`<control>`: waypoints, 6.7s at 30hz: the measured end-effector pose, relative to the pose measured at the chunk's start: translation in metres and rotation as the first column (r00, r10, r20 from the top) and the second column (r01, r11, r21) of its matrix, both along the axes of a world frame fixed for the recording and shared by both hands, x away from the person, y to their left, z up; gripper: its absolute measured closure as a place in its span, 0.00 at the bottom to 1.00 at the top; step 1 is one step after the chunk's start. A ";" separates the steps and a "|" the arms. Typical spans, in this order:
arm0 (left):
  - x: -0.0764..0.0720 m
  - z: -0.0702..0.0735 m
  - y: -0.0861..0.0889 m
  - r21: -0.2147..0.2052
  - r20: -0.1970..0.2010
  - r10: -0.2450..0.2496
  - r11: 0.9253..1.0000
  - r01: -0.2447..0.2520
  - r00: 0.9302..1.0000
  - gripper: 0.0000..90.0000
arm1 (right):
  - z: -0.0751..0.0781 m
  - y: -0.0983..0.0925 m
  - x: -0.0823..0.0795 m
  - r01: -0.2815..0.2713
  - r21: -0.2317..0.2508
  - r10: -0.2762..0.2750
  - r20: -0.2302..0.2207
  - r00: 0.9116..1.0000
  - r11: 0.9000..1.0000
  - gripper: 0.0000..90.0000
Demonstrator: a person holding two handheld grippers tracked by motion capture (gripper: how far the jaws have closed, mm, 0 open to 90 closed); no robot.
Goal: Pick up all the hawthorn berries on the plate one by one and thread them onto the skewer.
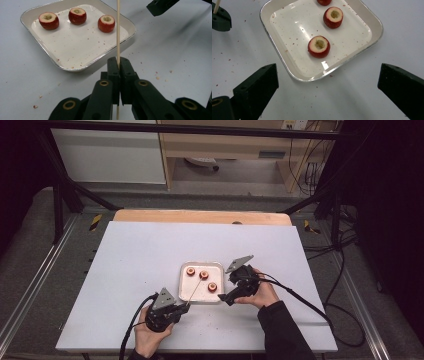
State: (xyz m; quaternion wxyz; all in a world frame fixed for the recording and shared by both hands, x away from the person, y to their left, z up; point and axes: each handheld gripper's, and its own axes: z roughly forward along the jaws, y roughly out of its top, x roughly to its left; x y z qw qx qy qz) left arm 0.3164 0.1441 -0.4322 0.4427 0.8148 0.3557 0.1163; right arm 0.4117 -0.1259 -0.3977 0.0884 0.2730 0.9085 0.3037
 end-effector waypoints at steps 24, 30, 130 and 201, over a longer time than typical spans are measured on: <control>0.001 -0.004 0.007 0.009 -0.003 0.007 1.000 -0.007 1.000 0.98 | -0.006 0.050 0.038 -0.202 -0.126 0.185 -0.138 0.973 0.971 0.44; 0.001 -0.005 0.008 0.012 -0.007 0.010 1.000 -0.010 1.000 0.98 | -0.012 0.053 0.042 -0.257 -0.166 0.232 -0.154 0.960 0.952 0.57; 0.001 -0.007 -0.060 -0.250 0.019 0.203 0.949 -0.192 0.979 0.98 | 0.017 -0.001 -0.014 0.425 0.825 -0.266 -0.344 0.901 0.373 0.66; 0.015 0.013 -0.058 -0.374 0.002 0.272 0.892 -0.252 0.962 0.98 | -0.003 0.013 -0.029 0.409 0.823 -0.228 -0.344 0.911 0.394 0.66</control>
